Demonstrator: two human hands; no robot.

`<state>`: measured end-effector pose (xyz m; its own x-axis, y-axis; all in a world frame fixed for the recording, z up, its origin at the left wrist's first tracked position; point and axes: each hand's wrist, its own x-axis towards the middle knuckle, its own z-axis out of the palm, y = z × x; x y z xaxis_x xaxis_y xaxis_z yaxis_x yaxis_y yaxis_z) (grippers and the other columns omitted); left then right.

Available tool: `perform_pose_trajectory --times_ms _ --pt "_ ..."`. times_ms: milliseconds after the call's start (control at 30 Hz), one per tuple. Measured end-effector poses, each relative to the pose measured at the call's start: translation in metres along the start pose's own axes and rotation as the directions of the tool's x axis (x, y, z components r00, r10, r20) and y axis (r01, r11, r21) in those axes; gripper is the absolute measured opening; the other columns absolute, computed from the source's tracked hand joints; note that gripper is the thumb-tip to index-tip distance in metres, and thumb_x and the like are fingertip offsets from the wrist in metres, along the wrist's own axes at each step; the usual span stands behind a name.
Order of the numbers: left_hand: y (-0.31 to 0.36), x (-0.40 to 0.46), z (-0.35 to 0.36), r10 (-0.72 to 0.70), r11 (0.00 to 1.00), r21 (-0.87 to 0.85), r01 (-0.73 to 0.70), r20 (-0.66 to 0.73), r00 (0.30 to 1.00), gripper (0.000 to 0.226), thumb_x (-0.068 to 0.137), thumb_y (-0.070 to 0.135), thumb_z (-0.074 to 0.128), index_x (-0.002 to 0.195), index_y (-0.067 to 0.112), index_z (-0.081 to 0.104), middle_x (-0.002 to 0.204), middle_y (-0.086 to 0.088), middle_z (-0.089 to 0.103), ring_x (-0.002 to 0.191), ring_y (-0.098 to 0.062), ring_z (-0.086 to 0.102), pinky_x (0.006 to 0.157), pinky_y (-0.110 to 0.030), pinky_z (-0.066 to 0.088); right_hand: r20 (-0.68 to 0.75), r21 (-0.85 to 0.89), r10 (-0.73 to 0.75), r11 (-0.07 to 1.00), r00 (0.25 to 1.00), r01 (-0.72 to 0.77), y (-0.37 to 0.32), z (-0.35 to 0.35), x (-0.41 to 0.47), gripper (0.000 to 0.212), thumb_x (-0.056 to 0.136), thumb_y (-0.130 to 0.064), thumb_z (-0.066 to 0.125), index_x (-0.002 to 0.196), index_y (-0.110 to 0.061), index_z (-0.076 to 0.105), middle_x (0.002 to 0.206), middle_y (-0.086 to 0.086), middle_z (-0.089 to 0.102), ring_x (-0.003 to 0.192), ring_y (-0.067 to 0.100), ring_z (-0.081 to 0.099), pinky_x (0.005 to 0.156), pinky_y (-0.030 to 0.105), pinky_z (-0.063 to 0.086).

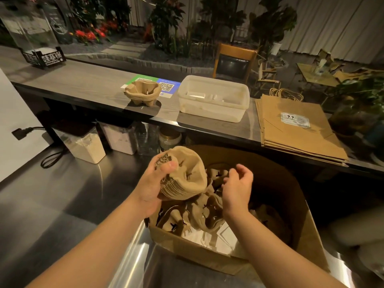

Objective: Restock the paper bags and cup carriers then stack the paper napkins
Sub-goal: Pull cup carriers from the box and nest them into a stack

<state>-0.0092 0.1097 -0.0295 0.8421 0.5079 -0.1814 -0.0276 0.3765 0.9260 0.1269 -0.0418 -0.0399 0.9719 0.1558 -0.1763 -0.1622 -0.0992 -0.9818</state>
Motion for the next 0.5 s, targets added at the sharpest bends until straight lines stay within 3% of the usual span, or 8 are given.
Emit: perform_pose_trajectory --times_ms 67,133,200,267,300,400,500 --pt "0.001 0.001 -0.006 -0.004 1.000 -0.027 0.004 -0.015 1.000 0.095 0.059 0.057 0.087 0.143 0.031 0.050 0.137 -0.015 0.062 0.121 -0.033 0.066 0.094 -0.048 0.057 0.111 -0.239 0.149 0.964 0.983 -0.119 0.014 -0.001 0.007 0.021 0.105 -0.027 0.051 0.125 -0.027 0.049 0.107 -0.002 0.062 0.088 0.011 0.062 0.074 0.028 0.056" --pt "0.000 0.000 -0.011 -0.012 0.998 -0.057 0.012 -0.010 1.000 0.104 0.054 0.061 0.091 0.145 0.032 0.049 0.140 -0.016 0.061 0.124 -0.036 0.064 0.094 -0.050 0.057 0.347 -0.478 0.223 0.877 0.911 -0.033 0.028 0.001 0.007 0.027 0.101 -0.027 0.058 0.127 -0.021 0.053 0.102 -0.001 0.065 0.079 0.010 0.063 0.063 0.023 0.053" --pt "-0.003 0.000 -0.014 -0.009 0.997 -0.080 0.010 0.013 1.000 0.108 0.054 0.063 0.092 0.147 0.031 0.048 0.143 -0.018 0.058 0.128 -0.039 0.061 0.097 -0.053 0.056 0.553 -0.611 0.161 0.746 0.818 0.266 0.042 0.004 0.006 0.040 0.096 -0.034 0.066 0.133 -0.026 0.053 0.116 -0.006 0.061 0.095 0.009 0.063 0.075 0.023 0.053" --pt "-0.005 -0.001 -0.016 0.005 0.995 -0.096 -0.002 0.031 1.000 0.106 0.059 0.063 0.091 0.148 0.028 0.047 0.145 -0.020 0.056 0.130 -0.041 0.059 0.099 -0.053 0.054 0.716 -0.611 0.100 0.569 0.691 0.551 0.051 0.010 0.005 0.059 0.091 -0.044 0.070 0.144 -0.034 0.046 0.130 -0.006 0.051 0.118 0.015 0.053 0.099 0.031 0.048" --pt "-0.005 -0.001 -0.016 0.011 0.995 -0.100 -0.008 0.034 0.999 0.106 0.060 0.063 0.090 0.149 0.026 0.046 0.146 -0.021 0.055 0.131 -0.041 0.058 0.099 -0.052 0.054 0.772 -0.586 0.121 0.518 0.624 0.623 0.054 0.013 0.003 0.070 0.088 -0.048 0.072 0.149 -0.036 0.039 0.135 -0.004 0.047 0.126 0.018 0.047 0.107 0.035 0.043" --pt "-0.005 -0.004 -0.016 0.001 0.994 -0.106 0.002 0.030 1.000 0.108 0.059 0.065 0.090 0.149 0.026 0.047 0.144 -0.020 0.057 0.130 -0.040 0.059 0.095 -0.049 0.057 0.830 -0.547 0.266 0.562 0.490 0.620 0.063 0.019 0.000 0.099 0.077 -0.058 0.078 0.157 -0.039 0.024 0.148 0.000 0.038 0.137 0.022 0.038 0.116 0.039 0.037" --pt "-0.003 -0.006 -0.015 -0.009 0.993 -0.118 0.013 0.029 1.000 0.110 0.056 0.066 0.091 0.148 0.026 0.048 0.142 -0.019 0.059 0.127 -0.037 0.062 0.090 -0.045 0.059 0.831 -0.549 0.332 0.616 0.446 0.565 0.074 0.026 -0.003 0.111 0.067 -0.063 0.080 0.157 -0.042 0.019 0.157 -0.002 0.037 0.143 0.022 0.040 0.117 0.041 0.040"
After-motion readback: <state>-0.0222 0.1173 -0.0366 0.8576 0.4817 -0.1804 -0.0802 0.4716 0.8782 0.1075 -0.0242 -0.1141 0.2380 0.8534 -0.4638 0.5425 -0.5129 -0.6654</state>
